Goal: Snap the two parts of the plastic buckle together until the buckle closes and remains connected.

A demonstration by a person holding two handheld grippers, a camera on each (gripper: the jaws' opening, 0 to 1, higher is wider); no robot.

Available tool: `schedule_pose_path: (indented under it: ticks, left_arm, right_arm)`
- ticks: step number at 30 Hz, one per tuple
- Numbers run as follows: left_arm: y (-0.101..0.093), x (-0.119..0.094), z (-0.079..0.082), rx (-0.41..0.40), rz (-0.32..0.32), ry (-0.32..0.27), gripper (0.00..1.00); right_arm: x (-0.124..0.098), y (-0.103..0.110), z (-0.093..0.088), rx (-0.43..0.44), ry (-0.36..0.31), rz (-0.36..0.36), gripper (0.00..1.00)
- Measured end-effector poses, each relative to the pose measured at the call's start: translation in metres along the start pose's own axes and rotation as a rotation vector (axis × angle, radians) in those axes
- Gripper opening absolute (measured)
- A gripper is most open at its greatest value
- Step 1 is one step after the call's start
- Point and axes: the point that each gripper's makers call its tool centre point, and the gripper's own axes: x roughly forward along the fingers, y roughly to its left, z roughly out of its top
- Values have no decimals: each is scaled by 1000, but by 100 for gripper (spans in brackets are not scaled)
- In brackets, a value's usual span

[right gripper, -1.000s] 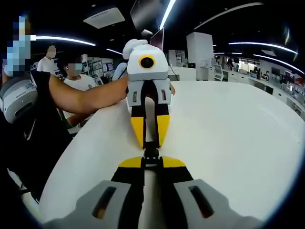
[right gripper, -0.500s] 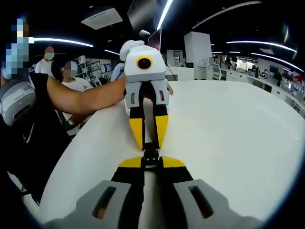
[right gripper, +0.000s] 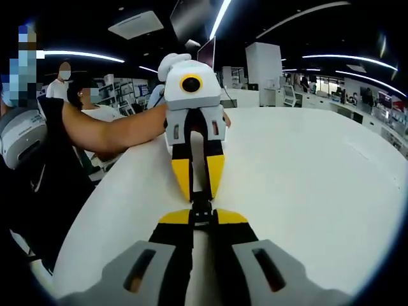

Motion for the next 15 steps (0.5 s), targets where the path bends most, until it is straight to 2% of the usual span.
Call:
schedule_pose_path:
  ticks: [15]
  left_arm:
    - [0, 2, 1, 11, 11, 13, 8]
  right_arm:
    - [1, 1, 1, -3, 5, -1, 9]
